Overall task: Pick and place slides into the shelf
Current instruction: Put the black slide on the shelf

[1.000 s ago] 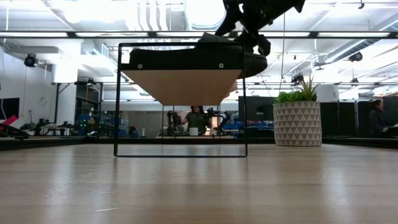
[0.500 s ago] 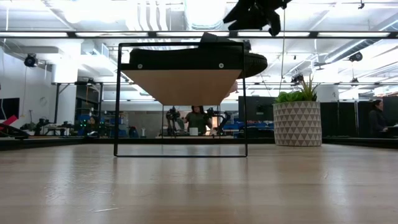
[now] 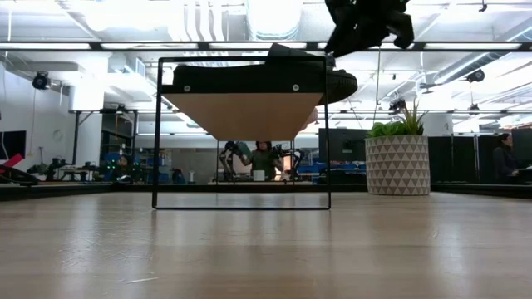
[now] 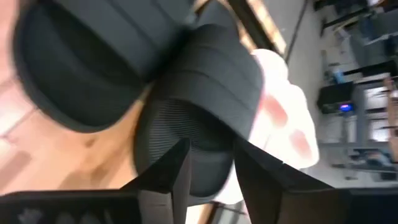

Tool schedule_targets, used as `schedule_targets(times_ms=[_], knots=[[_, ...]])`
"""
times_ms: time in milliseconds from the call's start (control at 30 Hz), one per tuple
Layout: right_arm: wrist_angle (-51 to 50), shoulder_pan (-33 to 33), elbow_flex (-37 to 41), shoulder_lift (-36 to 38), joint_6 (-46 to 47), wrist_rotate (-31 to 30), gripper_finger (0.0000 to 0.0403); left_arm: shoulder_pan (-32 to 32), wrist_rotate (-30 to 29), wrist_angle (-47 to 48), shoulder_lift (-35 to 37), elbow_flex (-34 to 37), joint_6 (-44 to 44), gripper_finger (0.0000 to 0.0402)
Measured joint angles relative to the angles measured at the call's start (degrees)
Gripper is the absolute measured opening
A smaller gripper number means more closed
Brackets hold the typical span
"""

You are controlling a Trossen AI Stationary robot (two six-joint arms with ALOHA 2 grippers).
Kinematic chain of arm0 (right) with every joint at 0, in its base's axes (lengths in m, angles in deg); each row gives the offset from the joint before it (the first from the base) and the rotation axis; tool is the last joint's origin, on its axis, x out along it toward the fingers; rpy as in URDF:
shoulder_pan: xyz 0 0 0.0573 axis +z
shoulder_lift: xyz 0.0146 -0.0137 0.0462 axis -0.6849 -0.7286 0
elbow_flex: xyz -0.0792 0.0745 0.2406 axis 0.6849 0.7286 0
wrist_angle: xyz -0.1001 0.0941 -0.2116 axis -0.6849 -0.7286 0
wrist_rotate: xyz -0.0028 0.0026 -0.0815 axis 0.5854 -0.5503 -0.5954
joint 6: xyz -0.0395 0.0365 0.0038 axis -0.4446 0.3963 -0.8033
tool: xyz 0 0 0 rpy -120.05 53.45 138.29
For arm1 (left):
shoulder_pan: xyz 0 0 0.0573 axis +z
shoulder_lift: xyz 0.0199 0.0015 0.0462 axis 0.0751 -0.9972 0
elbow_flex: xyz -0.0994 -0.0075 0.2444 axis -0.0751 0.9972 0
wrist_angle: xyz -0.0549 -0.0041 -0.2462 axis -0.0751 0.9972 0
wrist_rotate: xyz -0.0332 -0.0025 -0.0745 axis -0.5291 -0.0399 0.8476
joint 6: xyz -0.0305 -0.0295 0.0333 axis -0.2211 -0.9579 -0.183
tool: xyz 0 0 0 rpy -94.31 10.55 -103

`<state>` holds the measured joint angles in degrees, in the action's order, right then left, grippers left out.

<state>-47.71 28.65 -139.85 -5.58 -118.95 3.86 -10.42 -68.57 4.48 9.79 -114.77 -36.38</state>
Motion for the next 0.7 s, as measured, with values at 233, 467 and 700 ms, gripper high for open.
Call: schedule_targets(times_ms=[233,467,700], knots=[[-0.87,-0.03,2.56,-0.04,0.26,0.01,0.0062,0.00,-0.01,0.00,0.00,0.00,-0.01,0.0199],[0.98,-0.05,4.71,-0.04,-0.22,4.00,0.0025,0.00,0.01,0.00,0.00,0.00,0.00,0.0199],[7.29,-0.05,7.88,-0.10,-2.48,4.76,0.0013,0.00,-0.01,0.00,0.00,0.00,0.00,0.0199]])
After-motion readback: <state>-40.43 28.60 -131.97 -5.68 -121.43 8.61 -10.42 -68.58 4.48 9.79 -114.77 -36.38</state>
